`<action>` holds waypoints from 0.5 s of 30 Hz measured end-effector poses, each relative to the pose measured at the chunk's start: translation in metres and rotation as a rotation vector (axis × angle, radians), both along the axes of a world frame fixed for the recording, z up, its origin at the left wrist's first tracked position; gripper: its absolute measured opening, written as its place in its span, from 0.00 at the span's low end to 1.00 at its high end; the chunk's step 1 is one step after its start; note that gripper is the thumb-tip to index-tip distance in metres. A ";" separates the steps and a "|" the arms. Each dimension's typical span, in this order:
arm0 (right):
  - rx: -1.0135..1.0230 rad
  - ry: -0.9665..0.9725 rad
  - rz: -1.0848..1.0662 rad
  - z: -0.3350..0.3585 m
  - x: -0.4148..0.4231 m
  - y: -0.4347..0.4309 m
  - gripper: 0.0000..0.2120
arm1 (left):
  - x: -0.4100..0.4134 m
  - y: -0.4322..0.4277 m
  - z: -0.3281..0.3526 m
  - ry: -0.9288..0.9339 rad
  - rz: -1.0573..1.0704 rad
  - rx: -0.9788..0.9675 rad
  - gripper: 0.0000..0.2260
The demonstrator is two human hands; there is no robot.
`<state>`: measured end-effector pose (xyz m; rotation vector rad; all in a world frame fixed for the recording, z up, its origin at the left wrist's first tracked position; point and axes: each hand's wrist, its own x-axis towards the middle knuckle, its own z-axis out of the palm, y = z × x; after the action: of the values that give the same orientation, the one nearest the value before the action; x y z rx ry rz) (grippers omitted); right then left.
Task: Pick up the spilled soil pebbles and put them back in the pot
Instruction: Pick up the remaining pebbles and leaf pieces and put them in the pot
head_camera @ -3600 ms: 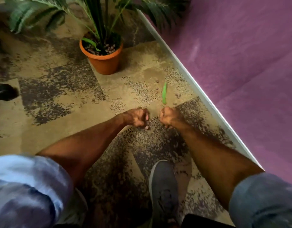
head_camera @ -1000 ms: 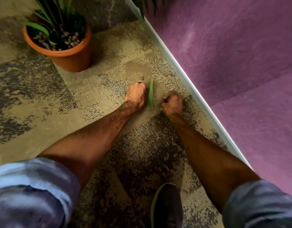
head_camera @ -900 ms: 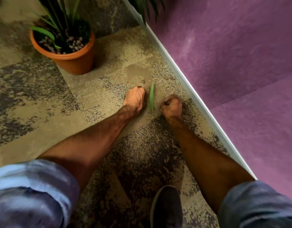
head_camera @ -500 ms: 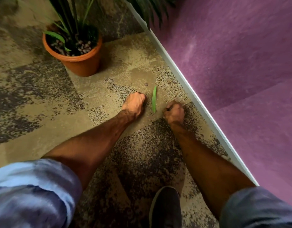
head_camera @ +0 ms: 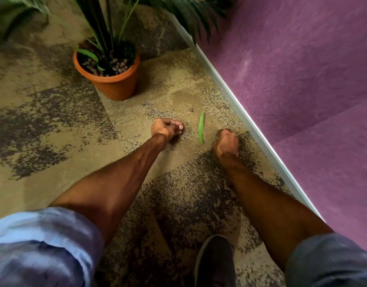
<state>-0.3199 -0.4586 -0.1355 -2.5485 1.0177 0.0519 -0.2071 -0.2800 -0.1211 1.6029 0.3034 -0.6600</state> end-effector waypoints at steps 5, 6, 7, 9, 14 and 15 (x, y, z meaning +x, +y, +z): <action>0.321 -0.085 -0.280 0.021 0.018 -0.008 0.09 | 0.000 0.025 0.018 0.125 0.176 -0.182 0.04; 0.395 -0.128 -0.335 0.028 0.025 -0.004 0.08 | 0.002 0.029 0.022 0.108 0.194 -0.189 0.06; 0.456 -0.179 -0.376 0.033 0.033 0.000 0.06 | 0.004 0.031 0.026 0.079 0.214 -0.181 0.08; 0.541 -0.273 -0.397 0.048 0.053 0.017 0.10 | 0.013 0.037 0.037 -0.041 0.282 -0.109 0.07; 0.850 -0.373 -0.327 0.098 0.117 0.084 0.05 | 0.041 0.066 0.075 -0.423 0.541 0.116 0.05; 0.917 -0.400 -0.315 0.107 0.132 0.100 0.09 | 0.048 0.076 0.080 -0.441 0.610 0.109 0.05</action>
<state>-0.1884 -0.3588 -0.0281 -1.4831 0.9249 -0.0643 -0.1588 -0.2043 -0.0406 1.5967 0.4750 0.1794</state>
